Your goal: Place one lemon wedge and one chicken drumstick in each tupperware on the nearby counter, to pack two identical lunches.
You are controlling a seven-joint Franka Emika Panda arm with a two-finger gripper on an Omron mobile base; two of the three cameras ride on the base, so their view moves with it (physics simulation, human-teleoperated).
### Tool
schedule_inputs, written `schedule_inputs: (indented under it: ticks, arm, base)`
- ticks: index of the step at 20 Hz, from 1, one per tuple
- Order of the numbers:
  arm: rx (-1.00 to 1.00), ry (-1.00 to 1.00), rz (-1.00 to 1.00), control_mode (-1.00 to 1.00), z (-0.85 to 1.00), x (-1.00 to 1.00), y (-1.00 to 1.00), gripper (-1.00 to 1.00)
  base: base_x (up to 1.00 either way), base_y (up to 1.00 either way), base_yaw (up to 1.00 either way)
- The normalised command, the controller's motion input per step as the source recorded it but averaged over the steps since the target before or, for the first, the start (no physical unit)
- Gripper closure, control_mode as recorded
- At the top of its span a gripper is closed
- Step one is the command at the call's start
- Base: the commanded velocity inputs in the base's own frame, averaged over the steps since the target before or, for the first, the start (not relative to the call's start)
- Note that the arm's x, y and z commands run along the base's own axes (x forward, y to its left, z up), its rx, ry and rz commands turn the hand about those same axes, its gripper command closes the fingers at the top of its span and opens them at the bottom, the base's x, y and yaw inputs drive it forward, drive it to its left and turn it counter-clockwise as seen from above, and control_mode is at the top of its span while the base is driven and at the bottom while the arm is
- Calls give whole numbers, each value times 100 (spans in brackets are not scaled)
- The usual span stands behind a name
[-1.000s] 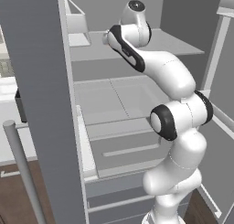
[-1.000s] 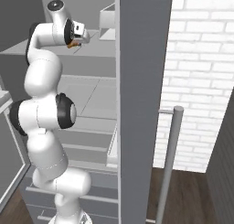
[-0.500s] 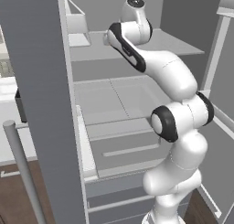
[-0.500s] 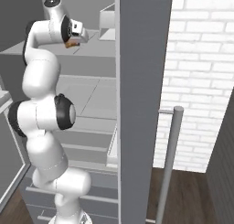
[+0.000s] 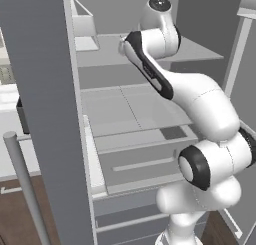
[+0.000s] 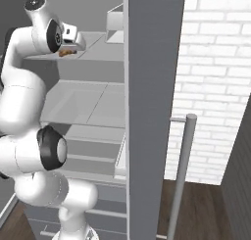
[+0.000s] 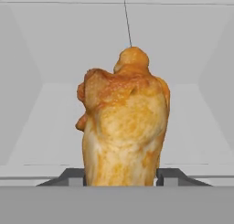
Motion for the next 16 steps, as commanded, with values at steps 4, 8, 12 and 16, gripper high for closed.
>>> schedule_inputs:
  ticks: [4, 8, 12, 16]
  arm:
    - [1, -11, -6, -100, 0, -100, -36, 100]
    - [3, -4, -2, -100, 7, -100, -33, 100]
    - [2, 0, 0, -100, 3, -100, -23, 100]
    - [0, 0, 0, -100, 2, -100, -15, 100]
  base:
    - [0, 0, 0]
    - [0, 0, 0]
    - [0, 0, 0]
    - [0, 0, 0]
